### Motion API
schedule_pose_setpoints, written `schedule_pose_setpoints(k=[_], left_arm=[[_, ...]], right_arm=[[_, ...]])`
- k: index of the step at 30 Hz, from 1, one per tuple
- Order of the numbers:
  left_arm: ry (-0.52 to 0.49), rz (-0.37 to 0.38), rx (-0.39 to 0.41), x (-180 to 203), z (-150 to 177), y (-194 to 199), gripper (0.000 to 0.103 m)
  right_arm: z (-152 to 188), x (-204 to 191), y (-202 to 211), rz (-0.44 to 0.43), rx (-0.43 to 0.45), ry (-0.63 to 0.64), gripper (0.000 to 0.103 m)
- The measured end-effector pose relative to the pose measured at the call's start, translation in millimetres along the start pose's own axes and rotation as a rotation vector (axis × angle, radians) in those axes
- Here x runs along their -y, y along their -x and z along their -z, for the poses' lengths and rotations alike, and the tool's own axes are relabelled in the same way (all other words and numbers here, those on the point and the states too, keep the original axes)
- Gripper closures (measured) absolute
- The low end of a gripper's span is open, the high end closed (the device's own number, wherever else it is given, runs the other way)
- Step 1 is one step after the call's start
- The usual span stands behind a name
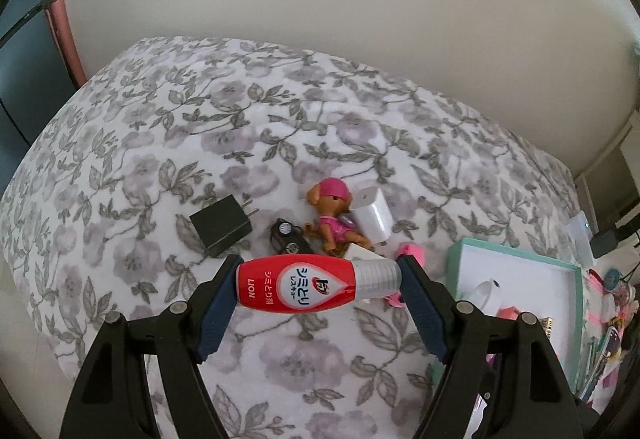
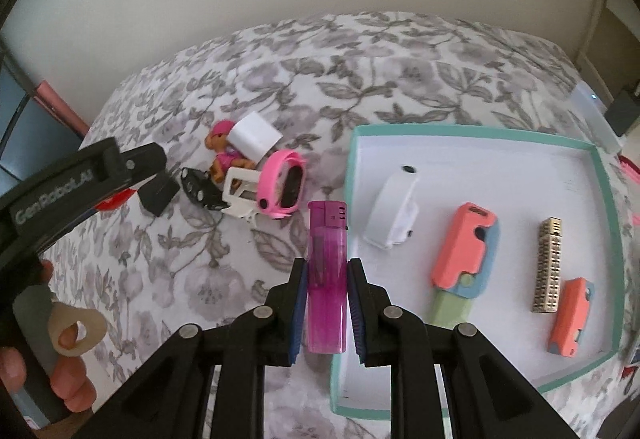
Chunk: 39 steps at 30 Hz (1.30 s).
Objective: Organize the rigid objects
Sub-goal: 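Carry lighter and glue bottle into the tray and open both tools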
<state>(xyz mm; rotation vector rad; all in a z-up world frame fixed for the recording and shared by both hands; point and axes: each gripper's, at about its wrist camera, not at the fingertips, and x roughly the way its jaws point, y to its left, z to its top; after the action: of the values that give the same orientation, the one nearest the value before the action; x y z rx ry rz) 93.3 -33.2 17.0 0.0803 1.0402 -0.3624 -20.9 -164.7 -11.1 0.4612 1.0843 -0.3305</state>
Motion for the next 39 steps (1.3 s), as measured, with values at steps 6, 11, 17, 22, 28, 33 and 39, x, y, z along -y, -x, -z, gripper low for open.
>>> schedule_pose_setpoints(k=[6,11,17,22,28,33,39], left_arm=[[-0.058,0.017,0.008,24,8,7,0.024],[-0.134,0.043,-0.007,55,20,9,0.024],[-0.222,0.092,-0.060,94,41,5,0.024],[-0.268,0.115,-0.107,116,55,0,0.024],[-0.284,0.159,-0.182,131,68,-11,0.024],[-0.297,0.157,-0.229,135,75,-22,0.024],[-0.285,0.156,-0.274,134,78,-33,0.024]], right_arm=[[-1,21,12,0.023,0.031,-0.036,0.082],[0,52,20,0.090,0.038,-0.084,0.082],[6,91,22,0.161,0.020,-0.150,0.082],[15,123,22,0.166,-0.002,-0.235,0.082],[20,140,25,0.173,-0.002,-0.271,0.082],[22,141,18,0.167,-0.030,-0.252,0.082],[26,142,6,0.158,-0.074,-0.238,0.082]])
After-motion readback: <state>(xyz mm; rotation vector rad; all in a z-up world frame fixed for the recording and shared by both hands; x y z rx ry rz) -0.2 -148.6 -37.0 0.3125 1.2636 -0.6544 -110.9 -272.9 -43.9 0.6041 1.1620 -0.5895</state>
